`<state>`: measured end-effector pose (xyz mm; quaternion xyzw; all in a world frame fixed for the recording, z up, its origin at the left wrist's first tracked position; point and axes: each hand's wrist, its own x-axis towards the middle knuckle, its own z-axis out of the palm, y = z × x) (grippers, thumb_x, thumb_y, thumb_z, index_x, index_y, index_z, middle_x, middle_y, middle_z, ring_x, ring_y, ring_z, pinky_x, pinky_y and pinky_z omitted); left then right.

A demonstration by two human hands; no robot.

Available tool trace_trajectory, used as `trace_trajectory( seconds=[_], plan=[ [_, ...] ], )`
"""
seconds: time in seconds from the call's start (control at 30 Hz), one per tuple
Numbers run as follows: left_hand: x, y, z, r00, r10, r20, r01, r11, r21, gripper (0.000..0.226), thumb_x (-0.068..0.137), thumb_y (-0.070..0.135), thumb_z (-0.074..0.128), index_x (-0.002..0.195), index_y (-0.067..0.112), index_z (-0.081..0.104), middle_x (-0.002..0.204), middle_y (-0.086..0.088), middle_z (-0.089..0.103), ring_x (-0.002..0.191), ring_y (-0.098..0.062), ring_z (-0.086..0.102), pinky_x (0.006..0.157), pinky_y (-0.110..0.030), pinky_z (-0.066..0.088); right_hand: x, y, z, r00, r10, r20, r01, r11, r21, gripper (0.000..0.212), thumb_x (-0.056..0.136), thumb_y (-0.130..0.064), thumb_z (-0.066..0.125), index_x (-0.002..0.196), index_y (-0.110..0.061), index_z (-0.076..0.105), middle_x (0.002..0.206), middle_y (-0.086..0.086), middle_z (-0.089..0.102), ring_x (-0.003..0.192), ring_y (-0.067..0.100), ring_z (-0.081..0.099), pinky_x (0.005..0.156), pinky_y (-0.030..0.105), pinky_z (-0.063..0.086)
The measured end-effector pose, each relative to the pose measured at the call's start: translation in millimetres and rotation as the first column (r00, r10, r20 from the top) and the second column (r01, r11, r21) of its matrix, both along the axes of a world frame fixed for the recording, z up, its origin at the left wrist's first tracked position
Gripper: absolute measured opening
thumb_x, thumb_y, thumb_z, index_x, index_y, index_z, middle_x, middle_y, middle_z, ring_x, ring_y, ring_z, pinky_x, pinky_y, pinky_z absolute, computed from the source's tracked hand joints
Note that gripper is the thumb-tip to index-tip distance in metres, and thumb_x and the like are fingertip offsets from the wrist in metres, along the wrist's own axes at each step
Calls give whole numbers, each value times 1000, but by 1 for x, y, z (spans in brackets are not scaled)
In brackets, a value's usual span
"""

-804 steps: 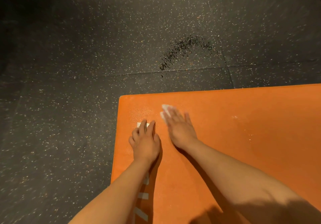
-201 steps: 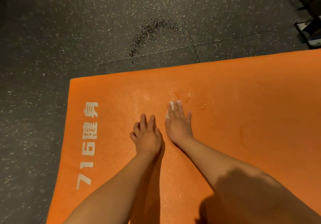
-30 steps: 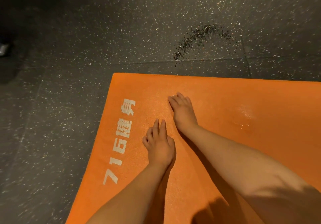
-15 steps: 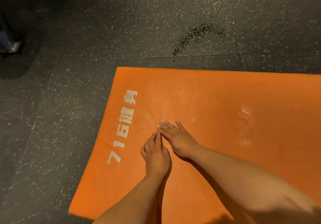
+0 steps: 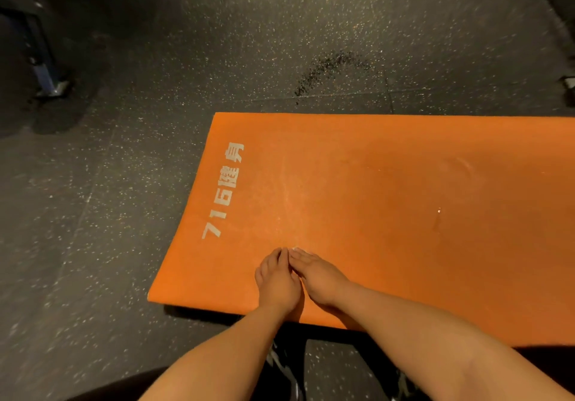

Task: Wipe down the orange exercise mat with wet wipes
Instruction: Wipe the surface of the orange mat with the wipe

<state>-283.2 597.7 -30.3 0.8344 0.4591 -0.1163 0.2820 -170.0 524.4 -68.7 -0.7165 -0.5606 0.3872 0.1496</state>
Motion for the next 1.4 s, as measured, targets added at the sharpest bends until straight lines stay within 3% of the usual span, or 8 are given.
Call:
trace_trajectory(
  seconds=[0.1,0.23,0.47,0.6,0.77,1.13,1.27,1.4],
  plan=[
    [-3,-8,6,1000,10,27,-9,999,-33,60,101,24,41,158,21,23,163,-2,23,148,-22,19,121,-39,11,-3,-10,10,965,-257,-49,258,966,17,50,107,-16,41,157,-24,35,166,0,20,147,23,31,116,33,33],
    [4,-9,9,991,21,130,-11,997,-82,50,106,29,37,156,25,31,160,4,33,145,-18,30,115,-38,21,-4,-11,19,742,-662,-107,668,743,31,38,101,-17,58,139,-21,53,136,5,41,120,27,51,96,32,44],
    [24,-2,-1,947,73,313,5,970,-243,45,108,18,37,152,18,43,159,-2,36,143,-15,36,109,-17,25,3,-3,26,646,-655,-392,667,734,-126,47,106,-8,42,151,-21,46,141,3,59,130,19,54,96,19,41],
    [33,5,-12,923,-21,385,116,968,-225,45,106,18,42,152,17,43,158,-2,37,142,-15,39,118,-27,30,9,-11,12,807,-586,-76,588,809,9,49,103,-9,43,151,-19,45,152,3,46,141,20,38,114,27,32],
    [33,28,-28,949,-110,294,102,994,45,49,101,7,45,149,2,41,159,-14,34,144,-28,33,112,-22,23,7,-22,-3,877,-444,183,445,895,37,47,104,-17,44,151,-14,43,159,7,38,150,25,27,123,36,17],
    [23,-53,-17,927,-208,313,244,966,-81,48,98,12,52,145,15,52,145,-6,55,127,-32,41,107,-29,29,8,-61,21,853,-484,196,508,855,-101,52,106,-19,39,158,-18,32,166,5,25,153,24,17,125,35,14],
    [25,-58,-5,932,-51,359,136,967,-214,34,93,10,59,126,12,51,122,-12,54,116,-32,44,90,-33,38,9,-82,33,811,-520,270,557,826,-82,44,101,-17,45,145,-21,52,144,7,48,138,27,37,109,36,33],
    [8,-60,0,930,-132,343,193,970,-149,41,88,21,71,122,11,50,126,-9,46,117,-28,41,87,-28,29,20,-98,43,696,-659,285,710,689,-144,39,99,-13,42,129,-22,65,131,8,50,126,33,42,97,39,40]
  ],
)
